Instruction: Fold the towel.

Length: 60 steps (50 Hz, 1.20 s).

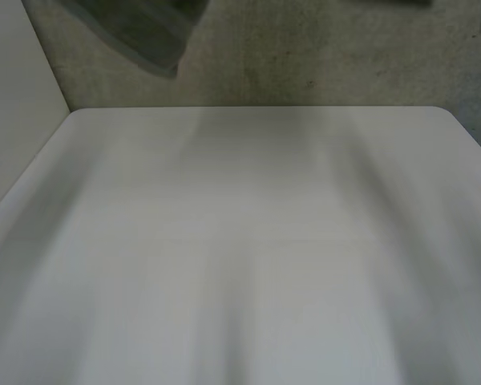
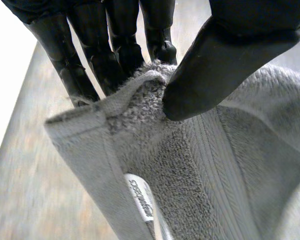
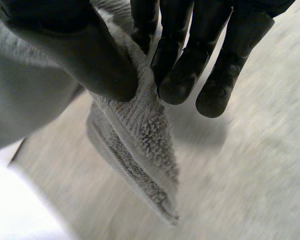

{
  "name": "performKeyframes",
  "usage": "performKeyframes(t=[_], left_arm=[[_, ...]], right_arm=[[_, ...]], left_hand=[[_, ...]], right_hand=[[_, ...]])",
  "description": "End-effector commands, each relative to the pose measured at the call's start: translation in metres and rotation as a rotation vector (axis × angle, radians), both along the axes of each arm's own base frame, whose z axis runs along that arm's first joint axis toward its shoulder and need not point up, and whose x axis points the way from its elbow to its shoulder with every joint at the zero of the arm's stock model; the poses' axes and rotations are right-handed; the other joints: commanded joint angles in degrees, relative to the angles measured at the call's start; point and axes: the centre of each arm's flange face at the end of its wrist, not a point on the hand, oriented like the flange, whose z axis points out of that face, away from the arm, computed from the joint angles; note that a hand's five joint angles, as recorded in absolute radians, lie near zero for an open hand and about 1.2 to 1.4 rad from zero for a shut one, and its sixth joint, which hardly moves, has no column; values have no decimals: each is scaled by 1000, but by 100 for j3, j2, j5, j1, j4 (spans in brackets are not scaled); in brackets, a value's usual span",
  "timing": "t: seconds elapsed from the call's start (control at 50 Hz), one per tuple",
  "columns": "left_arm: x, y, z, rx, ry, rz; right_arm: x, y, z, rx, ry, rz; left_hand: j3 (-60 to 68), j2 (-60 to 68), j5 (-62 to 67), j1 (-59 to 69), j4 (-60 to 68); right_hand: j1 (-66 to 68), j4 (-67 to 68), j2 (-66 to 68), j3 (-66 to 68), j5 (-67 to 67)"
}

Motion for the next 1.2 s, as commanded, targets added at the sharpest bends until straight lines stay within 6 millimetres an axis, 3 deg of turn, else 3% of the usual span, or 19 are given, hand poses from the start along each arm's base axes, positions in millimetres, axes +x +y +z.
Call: performKeyframes(t=[0.02,0.06,0.08,0.12,0.24,0.34,0.48,0.7,0.78,0.84,0.88,0.9,0.94,0.96,1.02,1.04,1.08,1.12,1.2], left_arm=[[-7,-7,-78,213,-99,-66],[-10,-6,-112,281,-169,-70],[-10,-6,-112,281,-169,-70],[-14,-2,-148,352,-255,-64],[-26,15,-186,415,-408,-88],[-25,21,-188,417,-427,-82],[-23,33,-167,344,-424,-64],[-27,39,-178,382,-430,-87],[-28,43,-180,386,-433,-99],[-27,50,-172,350,-438,-102],[-21,54,-160,308,-429,-78],[-21,54,-160,308,-429,-78],[-4,43,-158,315,-416,1],[10,36,-159,334,-407,52],[18,32,-160,347,-402,76],[22,29,-165,368,-398,82],[17,28,-174,397,-399,56],[-7,34,-189,429,-419,-36],[-35,42,-205,462,-445,-136]], right_arm=[[27,19,-80,165,378,60],[26,20,-111,280,446,66],[26,20,-111,281,446,66],[25,24,-138,384,492,72],[18,34,-164,462,565,109],[16,45,-149,422,567,116],[2,47,-118,404,451,117],[-2,41,-141,508,492,119],[-7,50,-142,528,552,153],[-12,51,-130,457,594,133],[-35,31,-109,364,561,9],[-35,31,-109,363,561,8],[-63,1,-104,342,514,-155],[-71,-9,-108,344,517,-222],[-74,-13,-114,361,537,-261],[-73,-15,-127,402,573,-267],[-69,-13,-142,448,620,-252],[-51,2,-169,530,713,-155],[-32,18,-189,557,773,-64]], left_hand=[[298,287,500,635,204],[298,287,500,635,204],[298,287,500,635,204],[298,287,500,635,204],[298,287,500,635,204],[298,287,500,635,204],[298,287,500,635,204],[298,287,500,635,203],[298,287,500,635,204],[298,287,500,635,204],[298,287,500,635,204],[298,287,500,635,204],[298,287,500,635,204],[298,287,500,635,204],[298,287,500,635,204],[298,287,500,635,204],[298,287,500,635,204],[298,287,500,635,204],[298,287,500,635,204]], right_hand=[[433,358,409,330,348],[433,358,409,330,348],[433,358,409,330,348],[433,358,409,330,348],[433,358,409,330,348],[433,358,409,330,348],[433,358,409,330,348],[433,358,409,330,348],[433,358,409,330,348],[433,358,409,330,348],[433,358,409,330,348],[433,358,409,330,348],[433,358,409,330,348],[433,358,409,330,348],[433,358,409,330,348],[433,358,409,330,348],[433,358,409,330,348],[433,358,409,330,348],[433,358,409,330,348]])
